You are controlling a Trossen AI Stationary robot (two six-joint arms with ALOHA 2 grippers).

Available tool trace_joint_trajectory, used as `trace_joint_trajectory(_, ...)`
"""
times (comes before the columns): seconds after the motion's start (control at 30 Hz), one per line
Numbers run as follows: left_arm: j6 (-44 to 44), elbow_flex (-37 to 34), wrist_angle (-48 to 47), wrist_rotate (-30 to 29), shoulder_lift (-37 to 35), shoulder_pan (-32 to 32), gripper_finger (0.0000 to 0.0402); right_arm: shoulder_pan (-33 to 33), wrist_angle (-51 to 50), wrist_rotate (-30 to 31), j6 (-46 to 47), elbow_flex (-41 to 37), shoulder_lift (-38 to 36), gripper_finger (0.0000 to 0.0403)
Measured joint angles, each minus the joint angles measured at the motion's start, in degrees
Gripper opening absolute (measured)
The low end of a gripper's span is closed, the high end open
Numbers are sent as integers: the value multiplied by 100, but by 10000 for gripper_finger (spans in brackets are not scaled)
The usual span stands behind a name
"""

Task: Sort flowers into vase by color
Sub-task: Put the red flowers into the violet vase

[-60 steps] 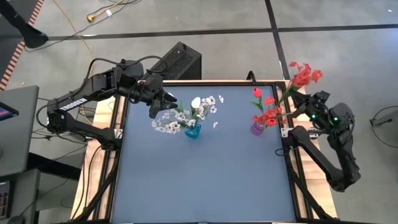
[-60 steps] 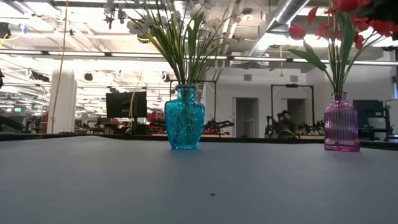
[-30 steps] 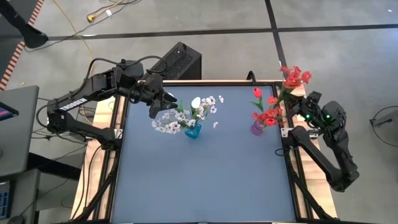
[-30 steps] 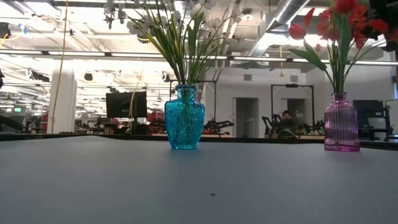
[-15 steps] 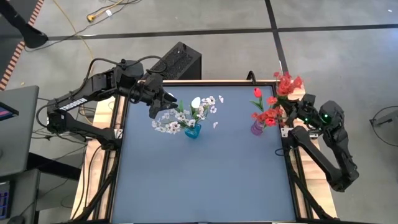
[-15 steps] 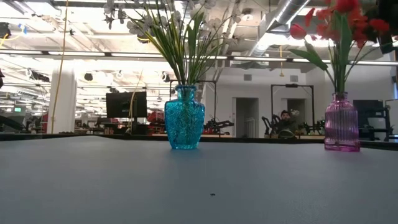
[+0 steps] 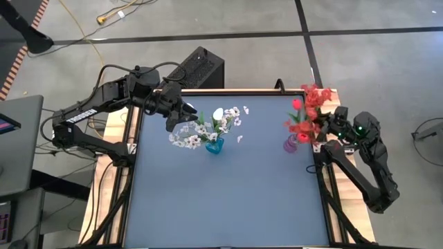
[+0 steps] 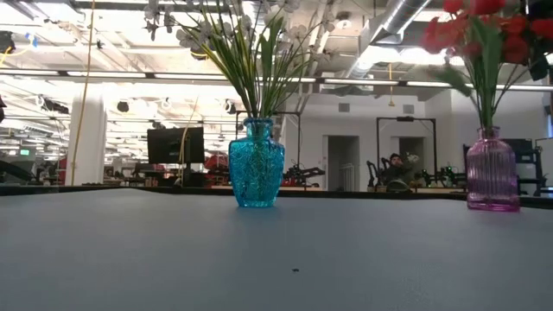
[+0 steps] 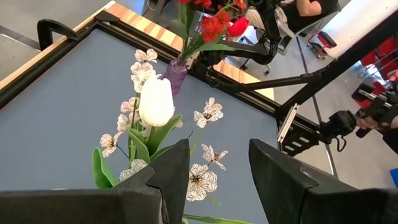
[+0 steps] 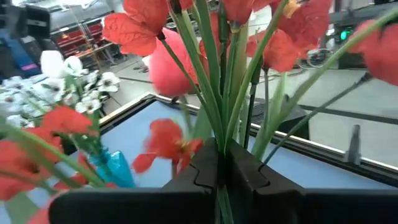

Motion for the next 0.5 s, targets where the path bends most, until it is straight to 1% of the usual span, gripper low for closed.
trace_joint_trajectory(0.17, -2, 0, 0, 0, 0, 0, 155, 0, 7, -460, 4, 0, 0, 49)
trace_joint_trajectory(0.4, -11, 0, 0, 2, 0, 0, 155, 0, -11, -530, 10, 4, 0, 51)
trace_joint_trajectory(0.5, -13, 0, 0, 2, 0, 0, 155, 0, -13, -607, 13, 4, 2, 59)
